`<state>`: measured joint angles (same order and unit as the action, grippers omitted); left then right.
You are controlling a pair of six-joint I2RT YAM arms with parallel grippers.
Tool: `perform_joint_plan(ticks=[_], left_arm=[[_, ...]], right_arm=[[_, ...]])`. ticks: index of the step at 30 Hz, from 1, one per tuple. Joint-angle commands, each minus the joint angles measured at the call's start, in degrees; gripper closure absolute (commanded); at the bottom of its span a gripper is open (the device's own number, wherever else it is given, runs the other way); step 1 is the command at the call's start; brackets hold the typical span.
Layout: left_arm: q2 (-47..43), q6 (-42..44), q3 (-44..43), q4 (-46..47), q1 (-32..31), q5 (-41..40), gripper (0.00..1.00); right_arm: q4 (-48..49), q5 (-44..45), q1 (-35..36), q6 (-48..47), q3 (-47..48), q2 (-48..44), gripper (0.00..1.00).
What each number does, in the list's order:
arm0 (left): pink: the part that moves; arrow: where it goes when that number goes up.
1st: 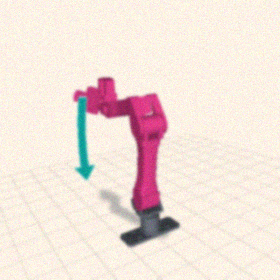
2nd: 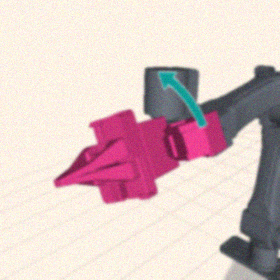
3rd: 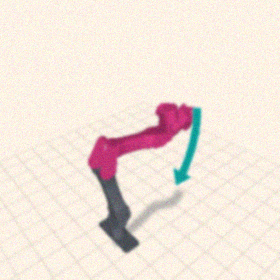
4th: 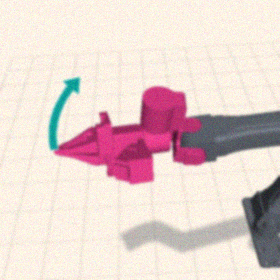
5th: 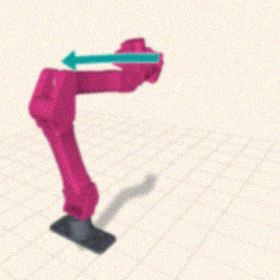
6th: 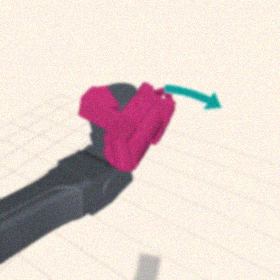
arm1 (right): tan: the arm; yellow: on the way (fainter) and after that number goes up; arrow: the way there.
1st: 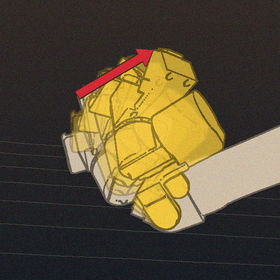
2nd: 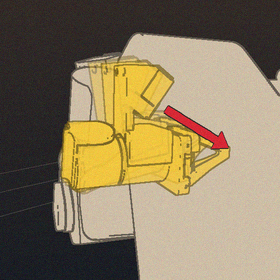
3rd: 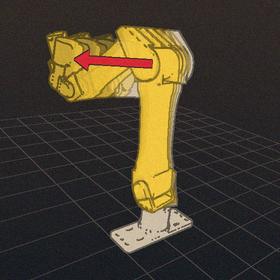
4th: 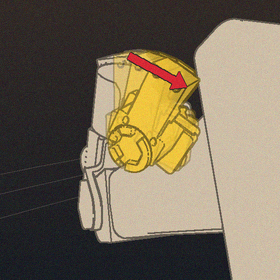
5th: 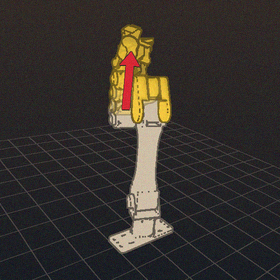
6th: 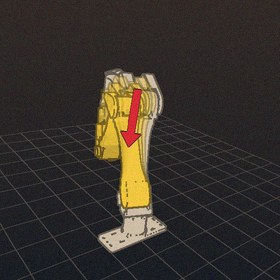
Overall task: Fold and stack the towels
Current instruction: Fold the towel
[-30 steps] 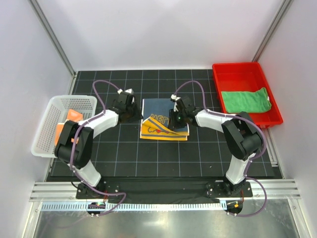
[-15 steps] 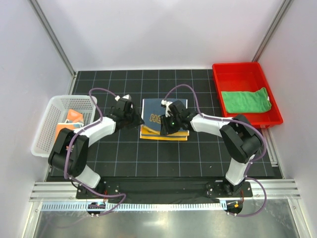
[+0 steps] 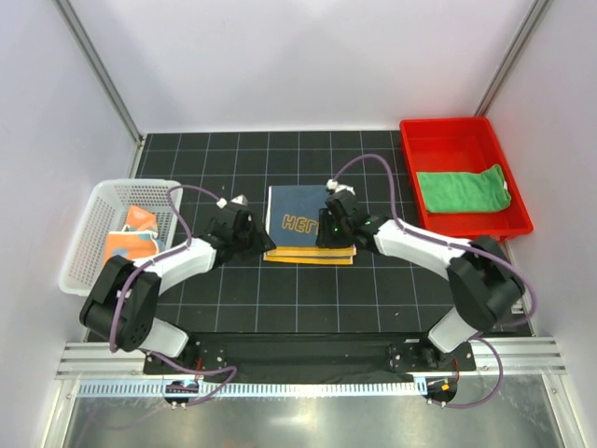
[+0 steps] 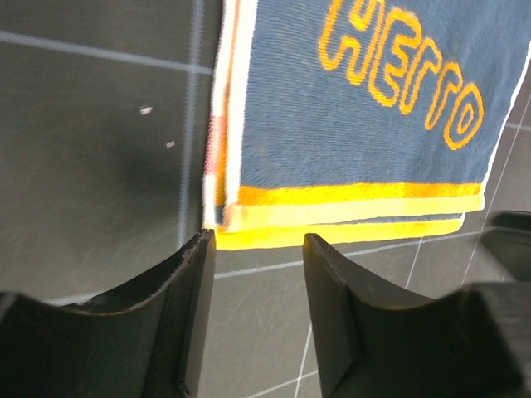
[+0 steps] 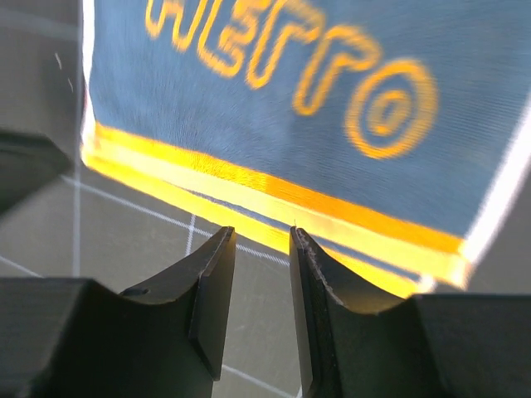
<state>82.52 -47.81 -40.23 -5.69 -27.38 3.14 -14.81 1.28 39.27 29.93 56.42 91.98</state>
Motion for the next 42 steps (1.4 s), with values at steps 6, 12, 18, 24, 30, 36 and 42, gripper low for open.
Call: perform_joint_plan(ticks=[6, 12, 18, 24, 30, 36, 42], left_arm=[[4.9, 0.9, -3.1, 5.9, -0.9, 0.7, 0.53], [6.2, 1.8, -4.1, 3.9, -0.9, -0.9, 0.53], [7.2, 2.0, -5.2, 3.8, -0.9, -0.8, 0.55], [8.9, 1.5, -4.9, 3.3, -1.1, -1.0, 0.57], [9.7, 1.4, -4.8, 2.9, -2.4, -2.5, 0.58], [10.3, 1.4, -5.1, 2.5, -2.6, -2.6, 0.59], [9.2, 2.0, -5.0, 1.3, -2.7, -4.4, 0.67]], right_arm=[[-3.0, 8.8, -7.6, 13.6, -6.1, -8.1, 0.6], [1.8, 5.5, -12.8, 16.9, -12.1, -8.9, 0.6], [5.5, 6.4, -14.3, 20.0, -16.1, -9.9, 0.6], [9.7, 6.7, -14.7, 23.1, -19.1, -11.1, 0.6], [13.4, 5.8, -14.7, 25.3, -20.9, -11.3, 0.61], [13.7, 5.7, -14.8, 26.1, -21.7, -12.0, 0.61], [13.2, 6.3, -14.8, 26.0, -21.9, -12.6, 0.65]])
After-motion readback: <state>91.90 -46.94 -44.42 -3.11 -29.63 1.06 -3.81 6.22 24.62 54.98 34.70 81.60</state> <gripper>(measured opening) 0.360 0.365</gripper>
